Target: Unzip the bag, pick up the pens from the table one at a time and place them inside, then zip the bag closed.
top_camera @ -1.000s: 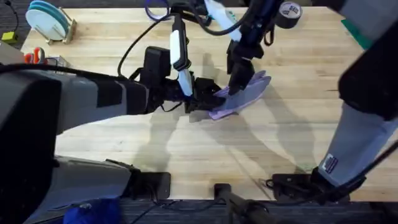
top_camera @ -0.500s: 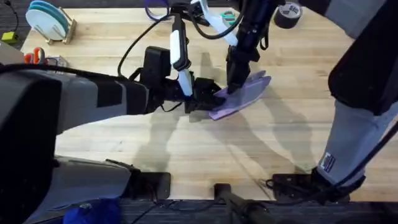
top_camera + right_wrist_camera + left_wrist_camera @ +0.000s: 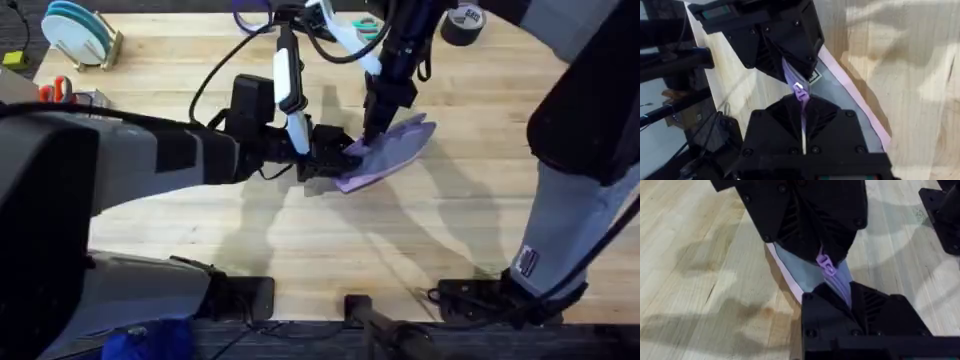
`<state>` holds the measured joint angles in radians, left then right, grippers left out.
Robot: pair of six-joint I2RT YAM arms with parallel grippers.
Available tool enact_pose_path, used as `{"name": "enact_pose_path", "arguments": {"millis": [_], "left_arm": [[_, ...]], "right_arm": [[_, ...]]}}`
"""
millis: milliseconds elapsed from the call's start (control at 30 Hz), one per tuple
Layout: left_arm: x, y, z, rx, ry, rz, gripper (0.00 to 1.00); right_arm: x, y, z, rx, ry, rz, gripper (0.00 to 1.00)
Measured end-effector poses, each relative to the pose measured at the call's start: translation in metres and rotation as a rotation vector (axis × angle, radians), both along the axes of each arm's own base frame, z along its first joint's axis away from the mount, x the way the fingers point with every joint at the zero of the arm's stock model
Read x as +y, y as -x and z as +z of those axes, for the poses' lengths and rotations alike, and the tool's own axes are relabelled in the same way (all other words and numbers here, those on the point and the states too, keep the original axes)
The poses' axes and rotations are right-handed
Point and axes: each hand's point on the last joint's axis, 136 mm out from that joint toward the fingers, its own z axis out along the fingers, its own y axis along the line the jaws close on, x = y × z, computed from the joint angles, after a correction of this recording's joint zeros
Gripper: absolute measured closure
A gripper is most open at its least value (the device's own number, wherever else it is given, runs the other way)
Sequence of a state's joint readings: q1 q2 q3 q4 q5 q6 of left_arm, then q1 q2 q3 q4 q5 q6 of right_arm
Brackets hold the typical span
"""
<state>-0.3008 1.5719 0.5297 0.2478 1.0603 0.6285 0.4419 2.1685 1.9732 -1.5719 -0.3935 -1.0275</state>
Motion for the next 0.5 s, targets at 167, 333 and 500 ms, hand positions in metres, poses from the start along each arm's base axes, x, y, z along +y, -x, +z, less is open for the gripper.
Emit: {"name": "enact_pose_path", "arguments": {"millis": [167,333,500], "left_arm": [[0.000,0.000,0.000,0.000,0.000,0.000,0.958],[0.000,-0.001,0.000,-0.004,-0.002,0.004,0.958],[0.001,-0.002,0.001,-0.007,0.000,0.005,0.958]], "right_arm": [[0.000,-0.001,0.000,-0.003,-0.001,0.000,0.969],[0.002,-0.004,0.000,-0.021,-0.010,-0.002,0.969],[0.004,-0.009,0.019,-0.104,-0.044,-0.009,0.970]]}}
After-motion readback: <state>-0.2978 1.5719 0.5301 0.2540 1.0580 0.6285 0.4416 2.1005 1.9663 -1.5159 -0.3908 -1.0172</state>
